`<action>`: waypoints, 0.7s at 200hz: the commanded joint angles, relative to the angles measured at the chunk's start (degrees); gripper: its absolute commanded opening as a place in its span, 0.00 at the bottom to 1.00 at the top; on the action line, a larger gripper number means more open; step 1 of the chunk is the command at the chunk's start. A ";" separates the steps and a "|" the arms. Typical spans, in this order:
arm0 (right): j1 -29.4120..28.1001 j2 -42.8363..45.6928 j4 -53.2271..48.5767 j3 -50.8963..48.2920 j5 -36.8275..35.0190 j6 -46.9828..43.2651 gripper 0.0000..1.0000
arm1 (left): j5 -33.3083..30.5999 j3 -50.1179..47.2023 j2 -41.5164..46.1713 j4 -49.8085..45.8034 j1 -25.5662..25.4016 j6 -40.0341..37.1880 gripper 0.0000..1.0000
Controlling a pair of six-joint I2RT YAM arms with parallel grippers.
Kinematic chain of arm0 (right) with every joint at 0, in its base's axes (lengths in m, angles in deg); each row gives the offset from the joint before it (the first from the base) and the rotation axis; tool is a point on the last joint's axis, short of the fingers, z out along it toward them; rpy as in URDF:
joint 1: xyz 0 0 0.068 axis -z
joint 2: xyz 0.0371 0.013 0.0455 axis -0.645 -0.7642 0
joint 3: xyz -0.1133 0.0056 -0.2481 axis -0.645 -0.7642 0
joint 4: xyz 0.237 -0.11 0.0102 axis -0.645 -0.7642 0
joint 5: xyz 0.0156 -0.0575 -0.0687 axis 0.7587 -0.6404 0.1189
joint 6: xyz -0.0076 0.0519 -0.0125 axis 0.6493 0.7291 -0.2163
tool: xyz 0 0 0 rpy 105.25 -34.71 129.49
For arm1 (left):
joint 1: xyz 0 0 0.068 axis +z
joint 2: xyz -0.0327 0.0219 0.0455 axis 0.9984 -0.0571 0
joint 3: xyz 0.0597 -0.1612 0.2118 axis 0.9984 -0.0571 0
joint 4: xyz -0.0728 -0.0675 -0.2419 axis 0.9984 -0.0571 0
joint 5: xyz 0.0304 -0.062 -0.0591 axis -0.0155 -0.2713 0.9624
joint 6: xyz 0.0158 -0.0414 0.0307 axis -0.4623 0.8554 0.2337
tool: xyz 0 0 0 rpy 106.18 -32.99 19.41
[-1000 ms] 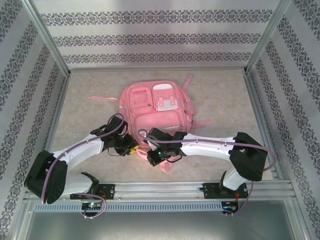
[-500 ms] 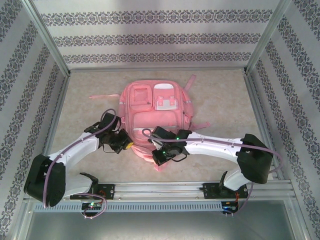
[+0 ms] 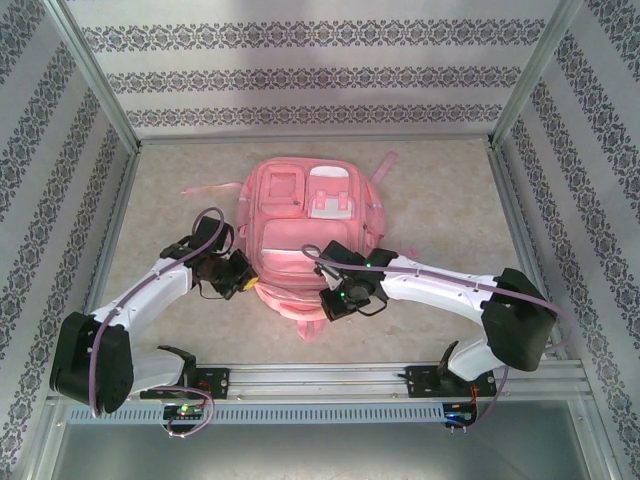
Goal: Pack the student bag
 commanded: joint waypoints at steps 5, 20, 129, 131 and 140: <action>2.28 2.24 -5.84 -2.47 -6.00 0.35 0.00 | -6.12 3.50 1.70 -2.20 2.12 -2.70 0.01; 3.53 3.56 -5.47 -3.33 -7.50 0.91 0.00 | -6.45 3.79 1.63 -2.53 2.54 -2.94 0.01; 0.95 0.40 3.53 3.74 1.39 -3.40 0.00 | -5.69 19.41 -9.67 -3.06 4.47 -9.97 0.08; 0.91 0.11 3.94 4.17 1.60 -3.07 0.00 | -5.64 20.18 -10.10 -3.30 4.60 -10.48 0.09; 0.72 -1.63 6.18 6.16 2.65 -1.09 0.00 | -5.43 23.57 -12.45 -4.56 5.31 -12.63 0.14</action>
